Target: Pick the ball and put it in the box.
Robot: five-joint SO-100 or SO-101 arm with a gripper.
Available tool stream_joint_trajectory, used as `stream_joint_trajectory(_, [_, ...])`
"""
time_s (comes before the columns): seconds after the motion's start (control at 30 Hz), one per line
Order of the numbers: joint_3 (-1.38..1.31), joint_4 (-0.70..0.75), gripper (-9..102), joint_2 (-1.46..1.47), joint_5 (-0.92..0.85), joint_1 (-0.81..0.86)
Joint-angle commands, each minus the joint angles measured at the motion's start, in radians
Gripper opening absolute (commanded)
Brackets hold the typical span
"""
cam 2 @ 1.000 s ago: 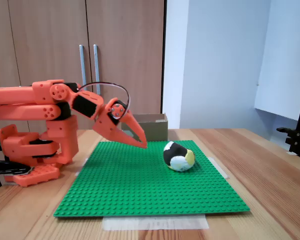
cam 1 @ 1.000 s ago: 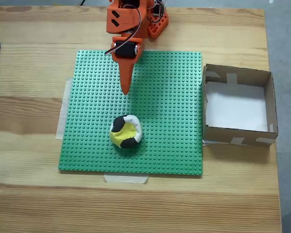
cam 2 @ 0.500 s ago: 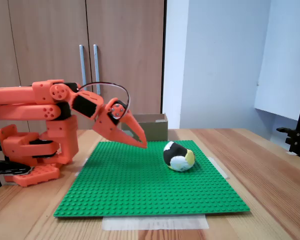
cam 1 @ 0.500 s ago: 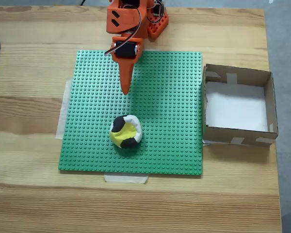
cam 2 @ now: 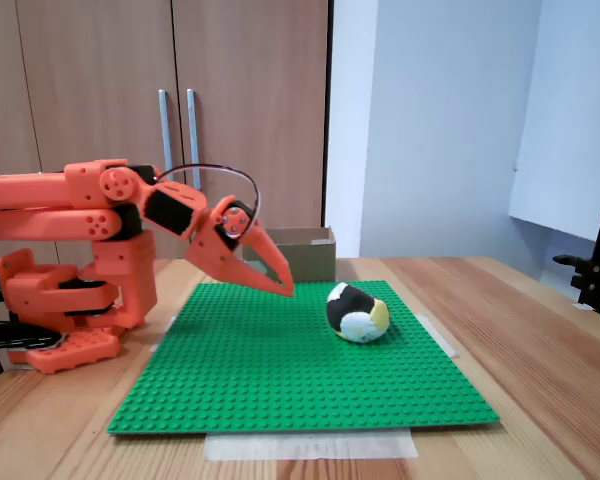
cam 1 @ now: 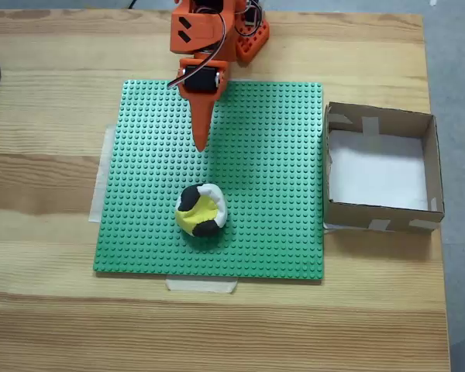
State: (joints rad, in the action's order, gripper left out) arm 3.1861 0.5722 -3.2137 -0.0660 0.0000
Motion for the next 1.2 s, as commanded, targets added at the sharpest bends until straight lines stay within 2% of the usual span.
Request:
stream_joint_trajectory(0.0, [0.052, 0.0, -1, -0.008, 0.008, 0.006])
stream_joint_trajectory(1.17, [0.052, 0.0, -1, -0.008, -0.009, -0.006])
